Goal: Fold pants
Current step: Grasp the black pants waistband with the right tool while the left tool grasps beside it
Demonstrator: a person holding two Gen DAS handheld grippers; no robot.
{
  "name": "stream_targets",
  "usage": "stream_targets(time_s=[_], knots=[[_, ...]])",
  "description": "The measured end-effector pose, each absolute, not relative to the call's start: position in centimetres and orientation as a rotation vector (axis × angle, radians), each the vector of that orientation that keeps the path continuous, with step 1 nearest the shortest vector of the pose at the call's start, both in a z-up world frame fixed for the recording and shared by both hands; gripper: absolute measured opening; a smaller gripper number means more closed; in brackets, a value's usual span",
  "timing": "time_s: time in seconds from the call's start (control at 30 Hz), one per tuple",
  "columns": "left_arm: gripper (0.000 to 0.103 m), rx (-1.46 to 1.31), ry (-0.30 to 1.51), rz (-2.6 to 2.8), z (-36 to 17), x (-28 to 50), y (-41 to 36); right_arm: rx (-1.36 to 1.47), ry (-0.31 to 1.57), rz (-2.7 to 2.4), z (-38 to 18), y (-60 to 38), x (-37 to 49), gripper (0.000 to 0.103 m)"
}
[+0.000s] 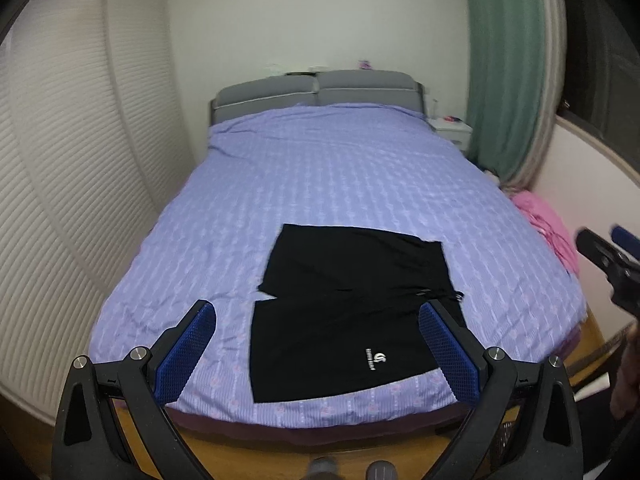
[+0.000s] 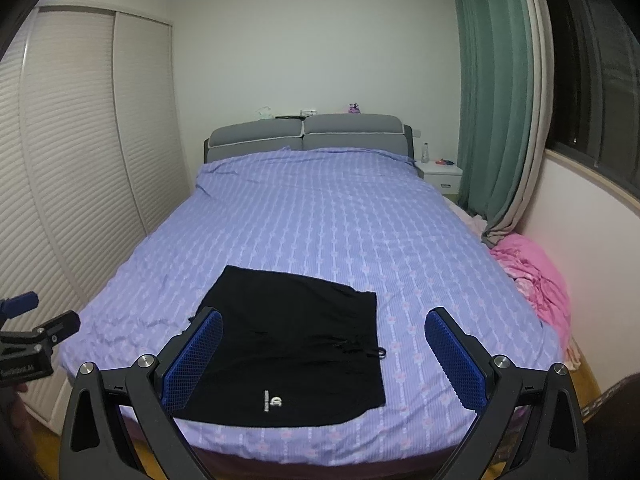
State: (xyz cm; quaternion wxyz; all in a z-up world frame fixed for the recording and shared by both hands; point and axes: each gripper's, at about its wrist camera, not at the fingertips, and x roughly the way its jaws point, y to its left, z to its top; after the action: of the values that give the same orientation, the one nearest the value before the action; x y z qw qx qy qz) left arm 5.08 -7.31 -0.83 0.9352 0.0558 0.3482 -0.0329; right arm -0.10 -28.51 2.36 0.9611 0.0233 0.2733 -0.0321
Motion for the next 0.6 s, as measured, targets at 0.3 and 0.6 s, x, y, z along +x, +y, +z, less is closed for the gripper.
stream_targets(time_s=[0.3,0.6], knots=[[0.103,0.126,0.716,-0.16,-1.2,14.3,-9.5,0.078,0.603,-0.069,1.9,-31.4,6.2,0.102],[0.103,0.216,0.781,-0.317,-7.8,31.0,-12.5,-0.015,0.708,-0.129,-1.8,-33.9,17.8,0.102]])
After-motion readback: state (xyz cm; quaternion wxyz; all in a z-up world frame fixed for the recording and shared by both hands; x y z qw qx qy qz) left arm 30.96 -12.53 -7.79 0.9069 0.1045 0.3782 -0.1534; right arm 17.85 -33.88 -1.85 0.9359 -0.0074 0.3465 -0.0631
